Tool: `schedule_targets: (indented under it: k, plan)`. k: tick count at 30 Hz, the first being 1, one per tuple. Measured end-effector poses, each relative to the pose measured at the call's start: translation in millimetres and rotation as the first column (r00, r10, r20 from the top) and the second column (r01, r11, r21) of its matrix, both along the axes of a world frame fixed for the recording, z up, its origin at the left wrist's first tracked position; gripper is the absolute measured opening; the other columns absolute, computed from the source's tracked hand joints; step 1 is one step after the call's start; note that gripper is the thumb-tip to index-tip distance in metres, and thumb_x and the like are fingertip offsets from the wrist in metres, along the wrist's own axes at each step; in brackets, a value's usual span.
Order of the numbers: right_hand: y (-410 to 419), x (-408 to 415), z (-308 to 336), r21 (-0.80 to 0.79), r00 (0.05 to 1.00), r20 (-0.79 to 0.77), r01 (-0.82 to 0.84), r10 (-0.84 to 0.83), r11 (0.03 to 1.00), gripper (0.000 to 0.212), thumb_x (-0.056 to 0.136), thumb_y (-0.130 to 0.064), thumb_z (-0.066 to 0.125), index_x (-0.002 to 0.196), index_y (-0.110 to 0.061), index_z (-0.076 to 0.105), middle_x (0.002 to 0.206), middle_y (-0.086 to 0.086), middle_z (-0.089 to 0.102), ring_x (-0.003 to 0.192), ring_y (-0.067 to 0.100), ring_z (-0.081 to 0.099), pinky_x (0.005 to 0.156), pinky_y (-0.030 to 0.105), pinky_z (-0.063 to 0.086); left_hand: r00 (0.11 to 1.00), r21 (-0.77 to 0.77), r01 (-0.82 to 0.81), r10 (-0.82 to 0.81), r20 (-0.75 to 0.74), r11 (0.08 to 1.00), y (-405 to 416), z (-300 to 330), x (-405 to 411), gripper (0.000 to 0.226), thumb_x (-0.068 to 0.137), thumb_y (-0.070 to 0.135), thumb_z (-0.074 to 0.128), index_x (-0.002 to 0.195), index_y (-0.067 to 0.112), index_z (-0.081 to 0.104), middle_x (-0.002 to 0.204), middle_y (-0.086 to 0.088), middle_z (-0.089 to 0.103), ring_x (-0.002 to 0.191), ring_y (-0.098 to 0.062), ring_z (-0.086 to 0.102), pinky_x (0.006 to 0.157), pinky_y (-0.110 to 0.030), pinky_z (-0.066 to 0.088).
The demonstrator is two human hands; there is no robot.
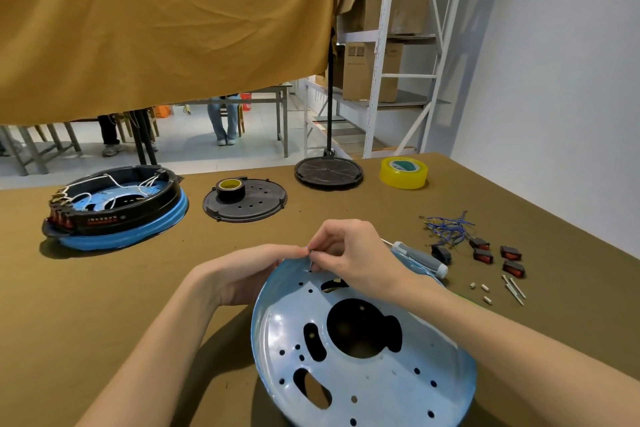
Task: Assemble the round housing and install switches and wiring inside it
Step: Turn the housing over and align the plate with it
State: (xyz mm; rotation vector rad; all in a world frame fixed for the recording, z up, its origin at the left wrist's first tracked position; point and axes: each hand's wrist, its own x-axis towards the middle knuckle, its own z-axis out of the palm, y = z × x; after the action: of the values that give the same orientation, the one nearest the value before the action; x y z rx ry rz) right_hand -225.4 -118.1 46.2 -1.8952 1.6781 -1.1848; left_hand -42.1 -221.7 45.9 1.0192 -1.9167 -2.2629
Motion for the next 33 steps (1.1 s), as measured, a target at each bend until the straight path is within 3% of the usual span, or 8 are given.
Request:
schedule_targets:
  k: [7,10,13,17,21,27,31,33]
  plan:
    - [2.1,5.2,-2.4,-0.054,0.983,-0.18,0.034,-0.043,0.998,0.007,0.088,-0.005,0.076,0.092,-0.01,0.076,0.084,0.0,0.076,0.075,0.01,0.071,0.074,0.033,0.061,0.998,0.039,0.045,-0.044,-0.034,0.998,-5.2,-3.1,1.9,0.053,0.096,0.055,0.063,0.129,0.014,0.071,0.131,-0.019,0.069,0.112,-0.029,0.07,0.089,-0.036,0.059]
    - [5.4,6.0,-1.8,-0.035,0.947,-0.32,0.028,-0.037,0.999,0.009,0.089,-0.012,0.074,0.096,-0.014,0.08,0.091,-0.004,0.076,0.08,0.01,0.066,0.079,0.032,0.057,1.0,0.012,0.013,-0.013,-0.003,1.0,-5.3,-4.4,0.6,0.048,0.093,0.056,0.066,0.124,0.021,0.073,0.127,-0.016,0.071,0.111,-0.028,0.072,0.088,-0.036,0.059]
    - [11.3,6.0,3.0,-0.021,0.942,-0.333,0.044,-0.048,0.999,0.01,0.091,-0.022,0.073,0.095,-0.018,0.08,0.092,-0.007,0.069,0.082,0.01,0.063,0.078,0.035,0.055,1.0,-0.011,0.019,-0.019,0.012,1.0,-2.2,-2.3,-1.0,0.044,0.096,0.055,0.063,0.126,0.024,0.072,0.123,-0.013,0.073,0.106,-0.025,0.074,0.083,-0.033,0.06]
    - [20.2,-9.1,17.0,-0.163,0.882,-0.368,0.25,-0.294,0.954,0.012,0.095,-0.027,0.068,0.102,-0.02,0.074,0.096,-0.007,0.061,0.088,0.01,0.059,0.078,0.034,0.053,0.978,-0.254,0.03,0.024,0.208,0.967,4.5,2.5,-9.7,0.045,0.094,0.055,0.066,0.115,0.016,0.073,0.103,-0.005,0.08,0.088,-0.019,0.076,0.071,-0.029,0.059]
    - [36.8,-36.8,23.6,0.127,0.706,-0.622,0.516,-0.337,0.847,0.044,0.097,-0.05,0.059,0.13,-0.021,0.052,0.121,0.003,0.053,0.106,0.023,0.057,0.087,0.038,0.052,0.958,-0.309,-0.007,0.095,0.27,0.951,10.5,3.2,-7.5,0.042,0.095,0.047,0.068,0.114,0.01,0.074,0.101,-0.007,0.08,0.089,-0.024,0.077,0.079,-0.034,0.062]
    - [57.1,-48.6,26.1,0.315,0.779,-0.561,0.513,-0.279,0.799,0.054,0.09,-0.054,0.067,0.127,-0.02,0.047,0.111,0.001,0.064,0.095,0.021,0.064,0.083,0.044,0.058,0.933,-0.279,-0.263,0.317,0.17,0.924,27.6,-4.3,20.6,0.037,0.1,0.041,0.064,0.113,0.007,0.072,0.097,-0.01,0.08,0.086,-0.029,0.078,0.079,-0.041,0.064]
    - [52.3,-44.1,25.7,0.4,0.796,-0.564,0.495,-0.219,0.771,0.057,0.09,-0.051,0.07,0.13,-0.021,0.045,0.112,0.001,0.062,0.095,0.022,0.064,0.084,0.041,0.057,0.878,-0.227,-0.427,0.461,0.128,0.875,40.5,-7.5,22.9,0.032,0.103,0.038,0.06,0.119,0.01,0.065,0.104,-0.015,0.079,0.104,-0.038,0.074,0.094,-0.052,0.057]
    - [49.5,-45.7,25.4,0.436,0.822,-0.536,0.467,-0.195,0.769,0.061,0.089,-0.049,0.073,0.135,-0.022,0.044,0.116,0.001,0.061,0.098,0.021,0.062,0.081,0.036,0.055,0.876,-0.141,-0.452,0.468,0.118,0.881,43.8,-6.4,25.7,0.029,0.103,0.033,0.06,0.123,0.011,0.062,0.107,-0.015,0.078,0.106,-0.037,0.073,0.091,-0.051,0.059]
